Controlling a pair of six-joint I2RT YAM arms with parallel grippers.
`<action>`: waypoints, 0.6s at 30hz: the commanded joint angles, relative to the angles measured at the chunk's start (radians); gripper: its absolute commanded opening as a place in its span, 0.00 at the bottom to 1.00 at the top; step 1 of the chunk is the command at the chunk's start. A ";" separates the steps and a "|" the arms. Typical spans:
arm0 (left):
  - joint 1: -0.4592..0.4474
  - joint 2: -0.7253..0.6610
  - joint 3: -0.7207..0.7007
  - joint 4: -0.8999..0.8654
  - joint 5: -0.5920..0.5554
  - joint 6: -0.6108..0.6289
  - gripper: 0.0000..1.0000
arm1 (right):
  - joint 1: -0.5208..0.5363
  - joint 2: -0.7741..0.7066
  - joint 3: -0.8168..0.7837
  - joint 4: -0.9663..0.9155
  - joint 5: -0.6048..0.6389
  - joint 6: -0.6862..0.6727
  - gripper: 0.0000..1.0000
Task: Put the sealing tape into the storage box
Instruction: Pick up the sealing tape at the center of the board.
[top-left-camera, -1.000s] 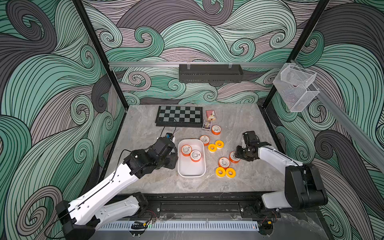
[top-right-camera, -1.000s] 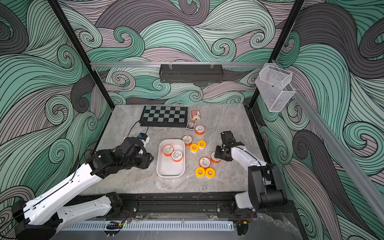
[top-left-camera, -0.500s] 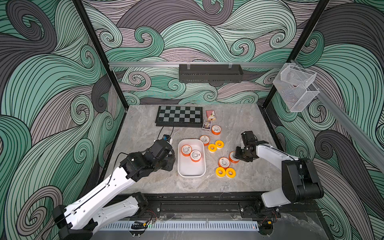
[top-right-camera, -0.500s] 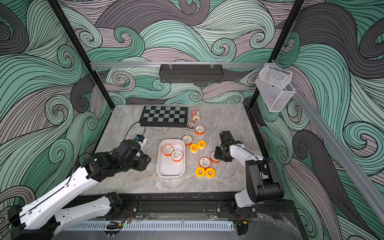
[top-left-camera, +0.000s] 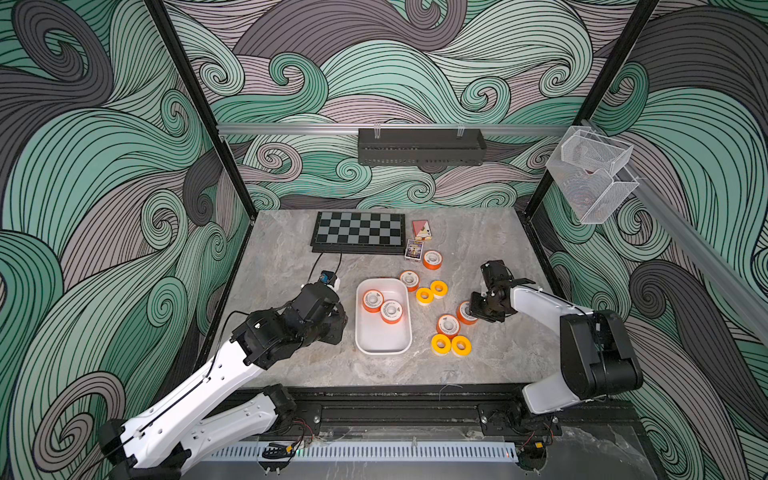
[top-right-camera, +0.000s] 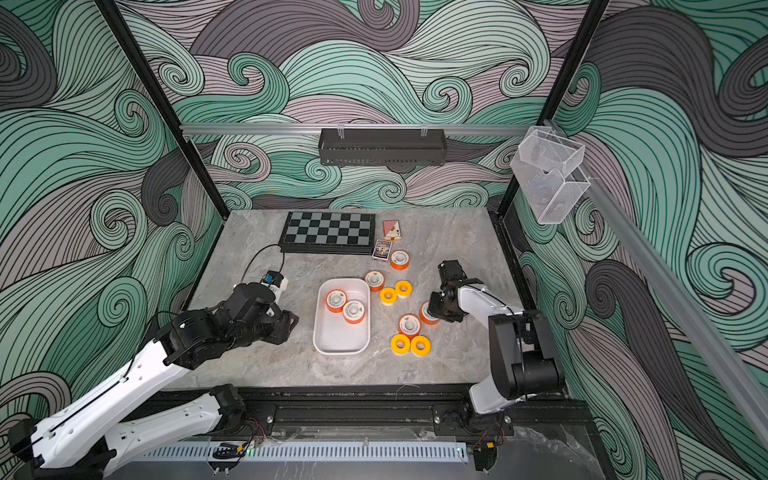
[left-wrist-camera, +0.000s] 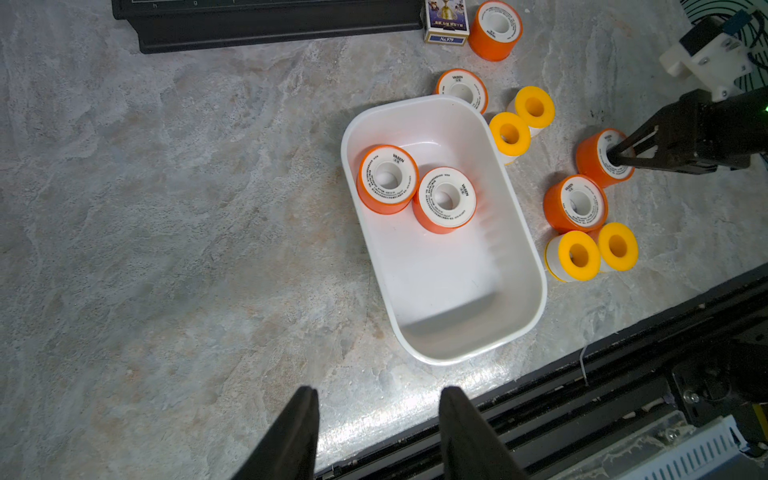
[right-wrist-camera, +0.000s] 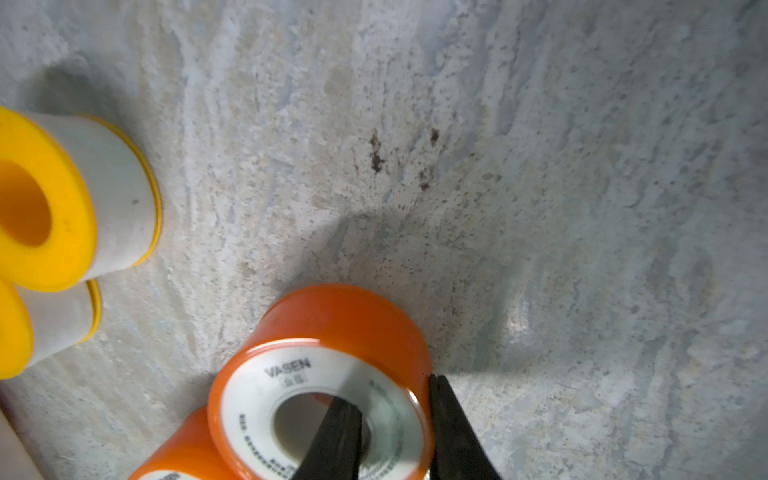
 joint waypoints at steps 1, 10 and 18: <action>-0.003 -0.028 -0.005 -0.014 -0.026 -0.011 0.51 | 0.004 -0.039 0.015 -0.036 -0.005 -0.015 0.24; -0.003 -0.037 -0.005 -0.020 -0.046 -0.017 0.51 | 0.123 -0.183 0.139 -0.174 -0.016 -0.031 0.25; 0.012 -0.086 -0.004 -0.020 -0.089 -0.030 0.51 | 0.463 -0.118 0.366 -0.266 -0.095 -0.019 0.26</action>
